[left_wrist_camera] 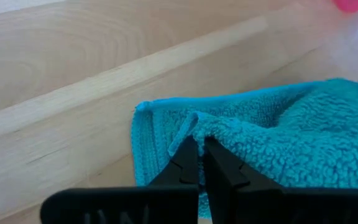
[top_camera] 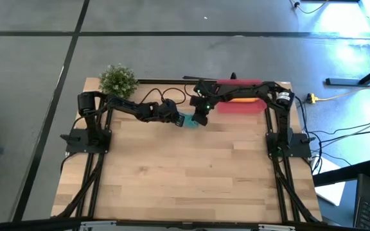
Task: Roll microfiber towels into tight, uniform cylinder then place into a basket
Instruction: Roll the blue microfiber towel
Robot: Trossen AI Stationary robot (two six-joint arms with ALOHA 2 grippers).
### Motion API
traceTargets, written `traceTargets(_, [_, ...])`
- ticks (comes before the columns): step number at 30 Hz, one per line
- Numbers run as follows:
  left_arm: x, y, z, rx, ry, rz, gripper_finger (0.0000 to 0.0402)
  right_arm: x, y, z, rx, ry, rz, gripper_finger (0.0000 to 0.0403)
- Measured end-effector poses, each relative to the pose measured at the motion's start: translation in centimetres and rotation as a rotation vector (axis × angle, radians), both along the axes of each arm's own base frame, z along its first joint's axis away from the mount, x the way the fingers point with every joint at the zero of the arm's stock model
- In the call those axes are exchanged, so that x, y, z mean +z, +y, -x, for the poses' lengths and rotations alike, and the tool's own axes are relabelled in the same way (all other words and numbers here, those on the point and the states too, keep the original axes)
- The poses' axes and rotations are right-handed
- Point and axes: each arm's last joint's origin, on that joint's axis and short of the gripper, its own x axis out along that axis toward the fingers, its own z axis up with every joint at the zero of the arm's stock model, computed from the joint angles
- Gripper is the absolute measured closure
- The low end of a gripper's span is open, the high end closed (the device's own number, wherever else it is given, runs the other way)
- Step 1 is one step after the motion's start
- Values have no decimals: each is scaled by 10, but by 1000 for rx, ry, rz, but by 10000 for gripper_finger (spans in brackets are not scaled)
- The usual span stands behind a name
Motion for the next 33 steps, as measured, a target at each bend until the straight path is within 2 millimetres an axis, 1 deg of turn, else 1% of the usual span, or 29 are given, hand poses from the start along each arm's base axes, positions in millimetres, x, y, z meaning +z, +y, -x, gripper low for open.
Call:
traceTargets(5, [0,0,0,-1,0,0,402,-17,-1,-3,-15,31,-19,397])
traceTargets(9, [0,0,0,-1,-1,1,402,-25,-5,-3,-33,52,-25,397])
traceTargets(11, [0,0,0,-1,-1,1,401,-28,-7,-2,-69,78,-16,397])
traceTargets(14, [0,0,0,-1,-1,1,401,-29,-9,-2,-92,90,-22,393])
traceTargets(18, [0,0,0,-1,-1,1,401,-29,-9,-1,-107,100,-14,367])
traceTargets(22, [1,0,0,0,-3,1,401,-30,-11,0,-225,169,-1,343])
traceTargets(26, [5,2,2,-14,-4,-13,401,-30,-11,0,-253,184,3,337])
traceTargets(33, [8,7,4,-55,3,-22,398,-30,-7,-2,-232,185,30,335])
